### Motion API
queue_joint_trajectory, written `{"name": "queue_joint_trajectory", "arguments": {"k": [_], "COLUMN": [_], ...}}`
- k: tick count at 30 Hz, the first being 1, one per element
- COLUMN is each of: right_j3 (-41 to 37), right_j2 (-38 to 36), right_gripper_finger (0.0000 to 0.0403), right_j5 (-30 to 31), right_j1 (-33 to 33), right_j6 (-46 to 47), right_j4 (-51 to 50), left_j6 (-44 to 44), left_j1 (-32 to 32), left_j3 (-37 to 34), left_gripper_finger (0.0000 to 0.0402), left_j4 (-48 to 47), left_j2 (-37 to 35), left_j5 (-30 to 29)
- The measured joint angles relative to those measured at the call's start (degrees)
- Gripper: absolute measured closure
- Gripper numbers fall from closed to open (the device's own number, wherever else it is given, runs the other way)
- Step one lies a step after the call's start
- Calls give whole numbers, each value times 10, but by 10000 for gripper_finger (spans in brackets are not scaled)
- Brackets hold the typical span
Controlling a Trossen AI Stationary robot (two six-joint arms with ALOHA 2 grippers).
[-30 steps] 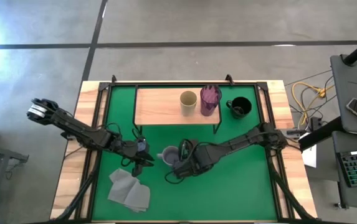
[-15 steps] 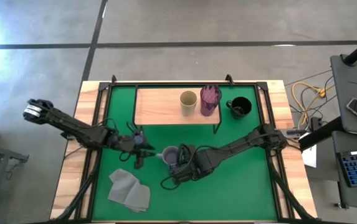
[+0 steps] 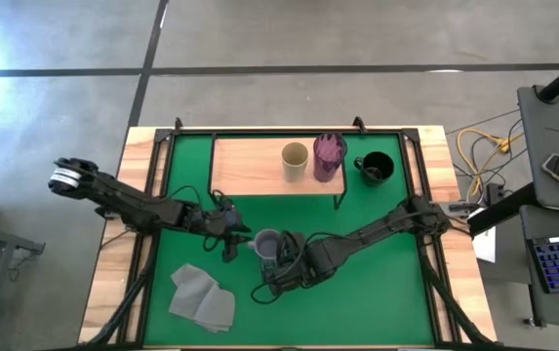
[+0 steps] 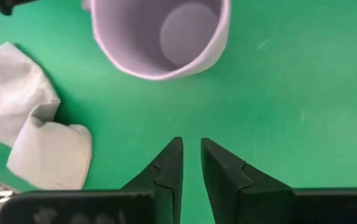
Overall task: Stack small to large cups/mugs on shelf
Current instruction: Put the purple mug on the shelf
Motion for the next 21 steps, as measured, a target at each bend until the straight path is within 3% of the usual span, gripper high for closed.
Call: {"name": "queue_joint_trajectory", "arguments": {"k": [7, 21], "right_j3": [-11, -55], "right_j2": [2, 2], "right_gripper_finger": [359, 360], "right_j5": [6, -2], "right_j1": [-3, -51], "right_j6": [-7, -104], "right_j4": [1, 75], "left_j6": [-20, -79], "left_j1": [-3, -35], "left_j3": [10, -1], "left_gripper_finger": [297, 297], "left_j4": [5, -14], "left_j2": [19, -22], "left_j5": [46, 49]}}
